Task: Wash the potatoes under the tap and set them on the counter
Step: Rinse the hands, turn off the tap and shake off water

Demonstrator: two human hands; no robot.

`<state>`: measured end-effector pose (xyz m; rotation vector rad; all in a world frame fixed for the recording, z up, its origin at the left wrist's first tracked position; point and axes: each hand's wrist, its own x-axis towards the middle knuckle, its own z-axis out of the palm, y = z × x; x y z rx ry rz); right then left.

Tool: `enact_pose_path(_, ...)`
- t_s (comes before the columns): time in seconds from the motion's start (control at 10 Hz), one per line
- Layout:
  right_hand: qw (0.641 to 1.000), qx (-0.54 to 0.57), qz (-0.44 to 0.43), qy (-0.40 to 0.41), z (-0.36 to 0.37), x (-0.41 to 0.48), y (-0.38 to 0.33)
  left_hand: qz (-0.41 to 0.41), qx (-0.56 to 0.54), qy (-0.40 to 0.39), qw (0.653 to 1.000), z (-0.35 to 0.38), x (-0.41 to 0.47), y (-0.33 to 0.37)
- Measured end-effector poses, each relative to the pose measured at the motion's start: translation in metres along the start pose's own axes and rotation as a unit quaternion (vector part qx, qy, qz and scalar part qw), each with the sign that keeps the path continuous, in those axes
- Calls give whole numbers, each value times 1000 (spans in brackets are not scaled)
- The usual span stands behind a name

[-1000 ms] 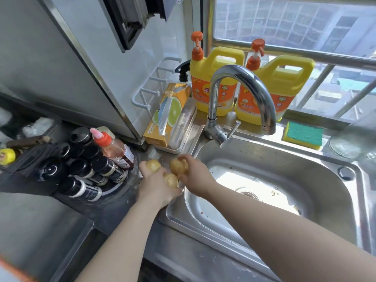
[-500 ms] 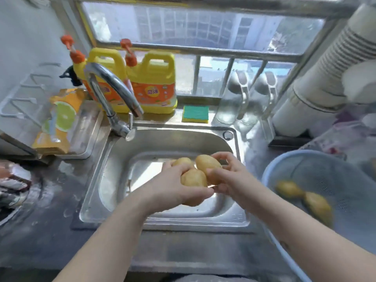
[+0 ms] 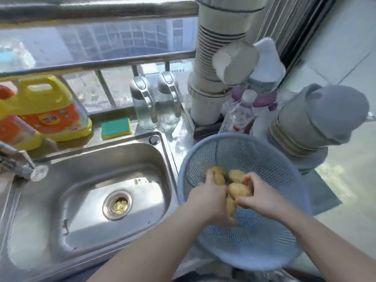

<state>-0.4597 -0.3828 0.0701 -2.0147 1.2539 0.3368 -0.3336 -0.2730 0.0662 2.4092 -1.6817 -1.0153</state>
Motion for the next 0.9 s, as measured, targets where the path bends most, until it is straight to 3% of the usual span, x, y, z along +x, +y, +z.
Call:
enact_pose_path(0.2, 996, -82, -23, -8, 24, 23, 34, 19, 101, -4, 995, 37, 28, 3)
enact_pose_path(0.5, 988, -138, -55, 46, 38, 35, 34, 38, 208, 11, 977, 38, 33, -3)
enact_pose_path(0.6, 985, -155, -66, 47, 39, 36, 34, 42, 216, 12, 975, 30, 27, 0)
enact_pose_path(0.9, 974, -196, -108, 38, 12, 30, 23, 24, 105, 92, 990, 18, 13, -9)
